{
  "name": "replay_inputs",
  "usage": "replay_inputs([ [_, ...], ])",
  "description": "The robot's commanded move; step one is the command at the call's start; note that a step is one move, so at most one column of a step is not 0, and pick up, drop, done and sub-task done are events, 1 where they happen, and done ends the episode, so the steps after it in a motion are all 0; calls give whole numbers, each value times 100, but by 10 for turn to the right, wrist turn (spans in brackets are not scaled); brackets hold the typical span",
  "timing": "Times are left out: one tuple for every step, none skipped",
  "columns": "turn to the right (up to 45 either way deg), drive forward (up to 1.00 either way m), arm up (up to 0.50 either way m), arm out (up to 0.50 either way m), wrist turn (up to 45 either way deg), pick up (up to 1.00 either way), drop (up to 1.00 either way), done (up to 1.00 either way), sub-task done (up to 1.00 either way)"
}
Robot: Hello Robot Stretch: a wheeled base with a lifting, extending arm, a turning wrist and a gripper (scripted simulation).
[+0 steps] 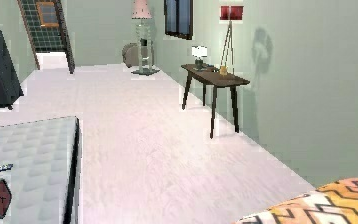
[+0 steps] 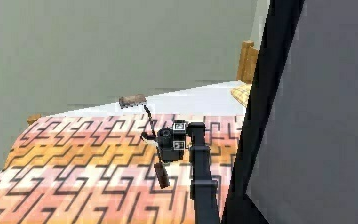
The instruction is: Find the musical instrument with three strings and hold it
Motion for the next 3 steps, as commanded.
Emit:
replay_inputs([
  [0, 0, 0, 0, 0, 100, 0, 0, 0],
  [0, 0, 10, 0, 0, 0, 0, 0, 0],
  [0, 0, 0, 0, 0, 0, 0, 100, 0],
])
